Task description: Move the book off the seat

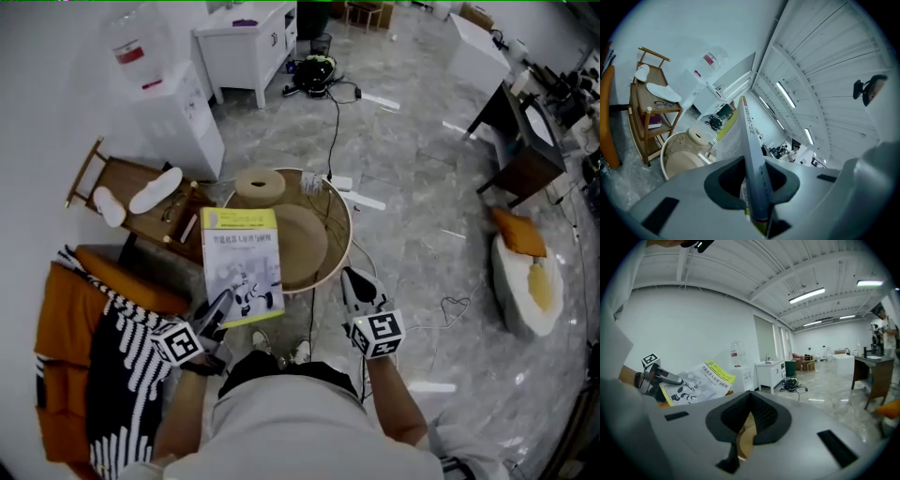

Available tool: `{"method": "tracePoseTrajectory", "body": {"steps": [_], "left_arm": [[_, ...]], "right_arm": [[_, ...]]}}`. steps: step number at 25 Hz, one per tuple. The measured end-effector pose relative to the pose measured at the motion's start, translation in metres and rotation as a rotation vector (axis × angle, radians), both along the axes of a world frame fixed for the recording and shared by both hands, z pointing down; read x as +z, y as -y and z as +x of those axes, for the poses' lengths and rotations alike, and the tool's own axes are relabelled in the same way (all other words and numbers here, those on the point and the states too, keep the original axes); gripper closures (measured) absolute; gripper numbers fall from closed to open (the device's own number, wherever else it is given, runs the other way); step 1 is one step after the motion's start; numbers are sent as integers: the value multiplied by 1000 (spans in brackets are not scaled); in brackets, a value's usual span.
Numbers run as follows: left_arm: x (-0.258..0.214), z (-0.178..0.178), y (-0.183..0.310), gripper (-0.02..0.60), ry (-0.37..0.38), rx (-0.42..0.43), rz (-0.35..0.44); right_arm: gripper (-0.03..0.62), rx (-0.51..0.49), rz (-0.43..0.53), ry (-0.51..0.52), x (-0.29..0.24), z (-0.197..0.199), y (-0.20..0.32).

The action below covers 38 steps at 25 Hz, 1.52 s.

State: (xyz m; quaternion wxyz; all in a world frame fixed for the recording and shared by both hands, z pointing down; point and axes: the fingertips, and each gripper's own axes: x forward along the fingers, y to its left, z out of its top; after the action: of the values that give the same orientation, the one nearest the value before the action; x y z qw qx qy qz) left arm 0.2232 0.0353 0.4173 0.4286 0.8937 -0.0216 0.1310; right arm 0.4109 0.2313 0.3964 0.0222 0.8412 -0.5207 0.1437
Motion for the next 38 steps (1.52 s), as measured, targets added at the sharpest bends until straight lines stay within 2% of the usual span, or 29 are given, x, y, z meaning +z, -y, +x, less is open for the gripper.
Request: {"method": "tracePoseTrajectory", "body": {"steps": [4, 7, 9, 15, 21, 30, 38], "left_arm": [[11, 21, -5, 502, 28, 44, -40], [11, 38, -8, 502, -3, 101, -39], [14, 43, -5, 501, -10, 137, -35], [46, 41, 14, 500, 47, 186, -61], [101, 59, 49, 500, 86, 195, -102], [194, 101, 70, 500, 153, 251, -90], [248, 147, 54, 500, 120, 312, -132]], "right_arm": [[572, 60, -21, 12, 2, 4, -17], [572, 76, -59, 17, 10, 5, -18], [572, 90, -64, 23, 14, 7, -9], [572, 85, -97, 54, 25, -2, 33], [572, 47, -154, 64, 51, -5, 75], [572, 28, -199, 84, 106, -1, 111], [572, 39, -238, 107, 153, 9, 114]]}}
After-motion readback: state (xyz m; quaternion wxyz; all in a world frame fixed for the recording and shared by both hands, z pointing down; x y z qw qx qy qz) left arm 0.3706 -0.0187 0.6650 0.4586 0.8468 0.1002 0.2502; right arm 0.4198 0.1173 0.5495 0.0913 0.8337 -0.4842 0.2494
